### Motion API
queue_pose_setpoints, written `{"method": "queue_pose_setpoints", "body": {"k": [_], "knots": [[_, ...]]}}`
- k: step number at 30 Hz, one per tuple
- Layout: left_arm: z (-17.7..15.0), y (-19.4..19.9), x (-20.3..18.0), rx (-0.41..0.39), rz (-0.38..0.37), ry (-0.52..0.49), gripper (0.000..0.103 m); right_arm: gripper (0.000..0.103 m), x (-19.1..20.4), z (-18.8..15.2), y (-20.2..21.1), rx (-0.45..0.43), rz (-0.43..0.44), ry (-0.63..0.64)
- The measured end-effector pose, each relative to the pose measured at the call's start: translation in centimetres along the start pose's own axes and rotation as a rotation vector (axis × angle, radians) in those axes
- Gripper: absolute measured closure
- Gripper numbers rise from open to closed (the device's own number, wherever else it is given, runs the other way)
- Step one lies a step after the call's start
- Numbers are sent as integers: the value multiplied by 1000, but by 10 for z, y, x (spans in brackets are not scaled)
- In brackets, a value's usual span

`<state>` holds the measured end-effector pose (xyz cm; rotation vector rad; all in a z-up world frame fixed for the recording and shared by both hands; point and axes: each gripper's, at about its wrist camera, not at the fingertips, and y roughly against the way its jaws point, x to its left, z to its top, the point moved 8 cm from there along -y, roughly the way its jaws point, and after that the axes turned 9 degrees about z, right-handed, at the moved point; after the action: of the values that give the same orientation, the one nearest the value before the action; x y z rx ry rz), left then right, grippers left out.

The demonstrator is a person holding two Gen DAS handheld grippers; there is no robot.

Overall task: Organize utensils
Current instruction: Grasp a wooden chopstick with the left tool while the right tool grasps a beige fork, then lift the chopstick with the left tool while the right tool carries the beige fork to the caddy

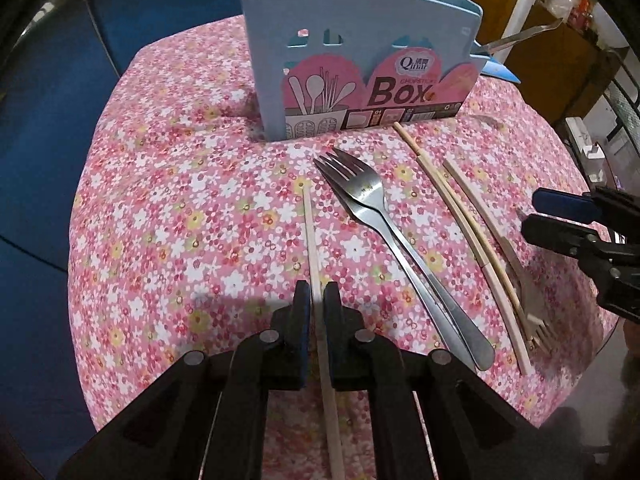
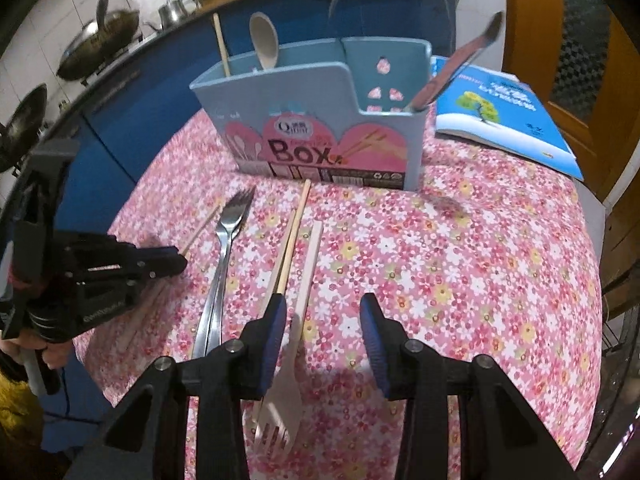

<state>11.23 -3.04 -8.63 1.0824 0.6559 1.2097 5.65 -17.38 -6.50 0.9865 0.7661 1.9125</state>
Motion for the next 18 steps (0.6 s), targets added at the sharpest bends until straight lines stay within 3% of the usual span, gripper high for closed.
{"method": "queue_pose_setpoints", "body": {"k": [6,9,18], "knots": [[9,-6,1,62,-35,-19,95,73,10,-1,-20,146,6,28],[13,-8,2,93,-52,-26,94,85,12,-2,-29,215,-8,45],[32,-15,-10,146,-26,-85,94,90,18,0,-50,367,-28,77]]}}
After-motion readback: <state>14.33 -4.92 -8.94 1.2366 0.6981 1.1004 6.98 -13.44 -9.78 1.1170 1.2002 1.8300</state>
